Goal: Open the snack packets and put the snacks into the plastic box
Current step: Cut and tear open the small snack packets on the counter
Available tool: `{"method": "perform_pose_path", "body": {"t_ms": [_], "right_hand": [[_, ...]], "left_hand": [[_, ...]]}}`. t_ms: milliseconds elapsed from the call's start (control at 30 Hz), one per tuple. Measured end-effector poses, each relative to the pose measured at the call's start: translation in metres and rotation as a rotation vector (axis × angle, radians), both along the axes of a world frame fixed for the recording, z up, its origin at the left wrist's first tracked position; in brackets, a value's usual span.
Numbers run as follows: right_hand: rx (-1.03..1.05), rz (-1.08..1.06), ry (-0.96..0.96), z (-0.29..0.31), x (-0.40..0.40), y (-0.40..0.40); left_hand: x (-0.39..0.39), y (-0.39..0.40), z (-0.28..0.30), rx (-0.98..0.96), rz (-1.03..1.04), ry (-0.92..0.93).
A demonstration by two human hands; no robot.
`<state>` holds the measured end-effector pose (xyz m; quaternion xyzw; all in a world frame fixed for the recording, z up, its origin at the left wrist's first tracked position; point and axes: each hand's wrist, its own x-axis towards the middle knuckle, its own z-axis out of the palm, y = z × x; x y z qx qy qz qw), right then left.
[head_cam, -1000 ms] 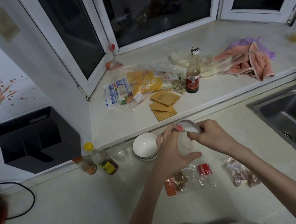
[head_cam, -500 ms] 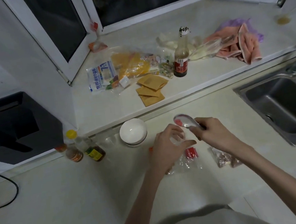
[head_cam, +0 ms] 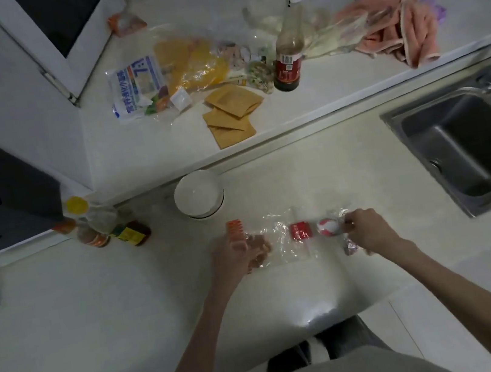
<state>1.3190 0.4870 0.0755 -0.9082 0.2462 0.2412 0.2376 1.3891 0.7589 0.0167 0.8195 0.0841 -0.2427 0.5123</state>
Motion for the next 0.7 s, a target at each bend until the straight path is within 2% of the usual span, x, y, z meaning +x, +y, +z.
{"method": "perform_pose_path", "body": {"t_ms": [133, 267, 400, 500, 700], "right_hand": [[0.002, 0.017, 0.133, -0.028, 0.016, -0.008], [-0.005, 0.022, 0.072, -0.046, 0.032, -0.005], [0.035, 0.019, 0.037, -0.064, 0.045, 0.001], [0.065, 0.018, 0.016, -0.073, 0.049, 0.006], [0.190, 0.180, 0.007, -0.077, 0.061, 0.014]], "left_hand": [[0.002, 0.022, -0.023, 0.163, 0.032, -0.015], [0.007, 0.023, -0.037, 0.247, 0.036, 0.030], [0.015, 0.012, -0.048, 0.261, 0.075, 0.078], [0.017, 0.003, -0.057, 0.201, 0.161, 0.107], [0.021, -0.014, -0.072, 0.156, 0.211, 0.179]]}}
